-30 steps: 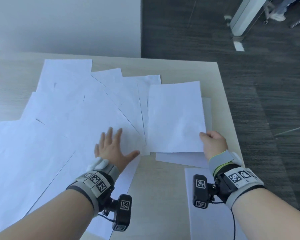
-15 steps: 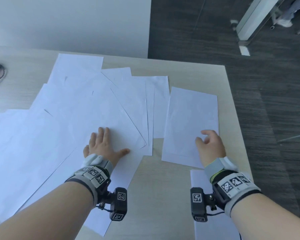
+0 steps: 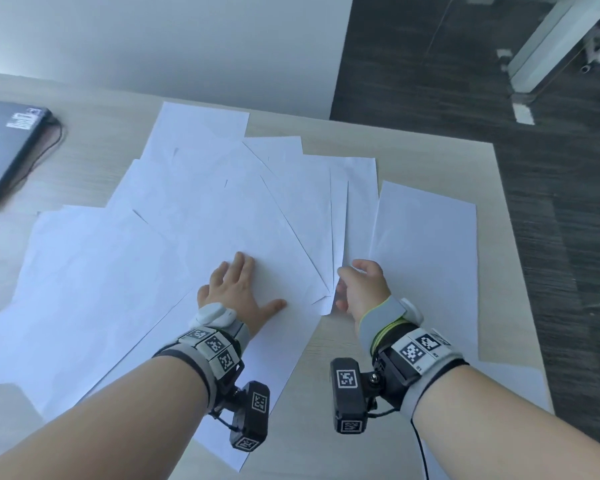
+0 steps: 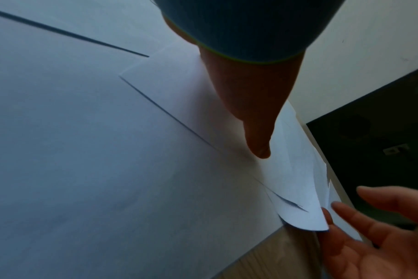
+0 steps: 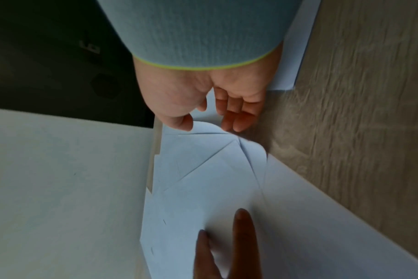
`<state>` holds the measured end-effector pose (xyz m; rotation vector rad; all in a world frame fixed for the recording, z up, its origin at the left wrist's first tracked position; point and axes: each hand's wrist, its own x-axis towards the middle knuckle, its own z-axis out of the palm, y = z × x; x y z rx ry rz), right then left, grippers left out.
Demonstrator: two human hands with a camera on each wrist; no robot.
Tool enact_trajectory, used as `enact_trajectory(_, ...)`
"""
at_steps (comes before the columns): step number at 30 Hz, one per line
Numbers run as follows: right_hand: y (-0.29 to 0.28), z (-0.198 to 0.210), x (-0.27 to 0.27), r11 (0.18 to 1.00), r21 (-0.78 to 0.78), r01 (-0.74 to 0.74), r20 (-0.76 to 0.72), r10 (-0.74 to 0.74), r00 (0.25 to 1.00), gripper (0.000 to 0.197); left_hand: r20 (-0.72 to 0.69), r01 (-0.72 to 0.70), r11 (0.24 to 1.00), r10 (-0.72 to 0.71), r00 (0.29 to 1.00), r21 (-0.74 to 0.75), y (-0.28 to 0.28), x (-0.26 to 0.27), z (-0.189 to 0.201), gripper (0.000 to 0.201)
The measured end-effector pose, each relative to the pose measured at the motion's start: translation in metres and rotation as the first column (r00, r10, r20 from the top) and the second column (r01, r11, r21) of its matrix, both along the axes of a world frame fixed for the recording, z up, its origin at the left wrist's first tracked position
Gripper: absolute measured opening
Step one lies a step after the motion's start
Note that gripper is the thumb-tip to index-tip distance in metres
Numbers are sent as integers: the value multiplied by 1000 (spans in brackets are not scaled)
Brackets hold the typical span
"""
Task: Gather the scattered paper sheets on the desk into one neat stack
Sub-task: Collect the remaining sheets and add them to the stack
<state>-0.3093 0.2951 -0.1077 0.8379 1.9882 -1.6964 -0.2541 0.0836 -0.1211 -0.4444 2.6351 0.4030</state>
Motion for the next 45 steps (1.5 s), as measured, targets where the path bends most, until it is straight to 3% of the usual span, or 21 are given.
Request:
enact_trajectory(2,-4,-3,-5,1000,-3,26,27,-26,999,42,-33,-20,999,22,999,46,-5,2,-3,103)
enact_trajectory(5,-9,-1,-7,996,38,-77,43,75,996,21,-70,-4,994,12,997,110,-8,7,-4,94)
enact_trajectory(8,-21,1,-10,974,67,-216,56,212,976,16,-86,146,980,-135,987,132,-13,13,-5,83)
enact_trajectory(12,-35,-1,-14,952,149,-267,101,254,962,16,-134,331,930,-311,941,161,-17,24,-11,74)
enact_trajectory(14,-36,-1,-17,950,167,-264,94,251,963,15,-145,291,946,-271,952,141,-22,26,-11,75)
enact_trajectory(16,-32,4,-18,953,179,-244,89,231,969,13,-139,152,984,-138,981,91,-34,25,-7,79)
enact_trajectory(20,1,11,-15,964,207,-168,139,141,980,5,-74,-114,991,119,990,64,-63,19,-6,83)
enact_trajectory(24,38,13,-8,980,195,-35,97,16,995,16,-6,-123,992,123,992,-14,-82,12,-3,80)
enact_trajectory(27,62,15,0,960,256,112,-16,-112,994,13,-6,-145,989,145,989,-22,-81,5,6,78)
enact_trajectory(30,78,12,10,934,221,282,-99,-266,959,13,-46,-240,968,244,969,71,-69,-4,17,71)
enact_trajectory(33,87,9,25,911,113,397,-114,-385,916,17,-117,-205,951,236,965,231,-44,-13,24,65)
enact_trajectory(35,95,16,37,920,46,388,-102,-382,918,17,-116,-171,880,246,962,444,-17,-20,31,65)
enact_trajectory(36,95,20,43,935,9,353,-93,-351,932,16,-48,-208,785,289,956,583,-7,-23,35,70)
enact_trajectory(38,100,27,53,962,-80,260,-82,-266,961,15,130,-304,524,342,931,796,12,-30,43,83)
enact_trajectory(41,108,33,59,980,-167,112,-62,-123,990,16,285,-361,209,319,904,909,27,-48,54,62)
enact_trajectory(43,114,36,60,987,-154,36,-58,-46,997,20,284,-333,112,318,905,936,37,-56,63,47)
enact_trajectory(45,123,36,61,992,-126,-29,-56,22,998,23,248,-285,92,294,923,954,47,-62,71,38)
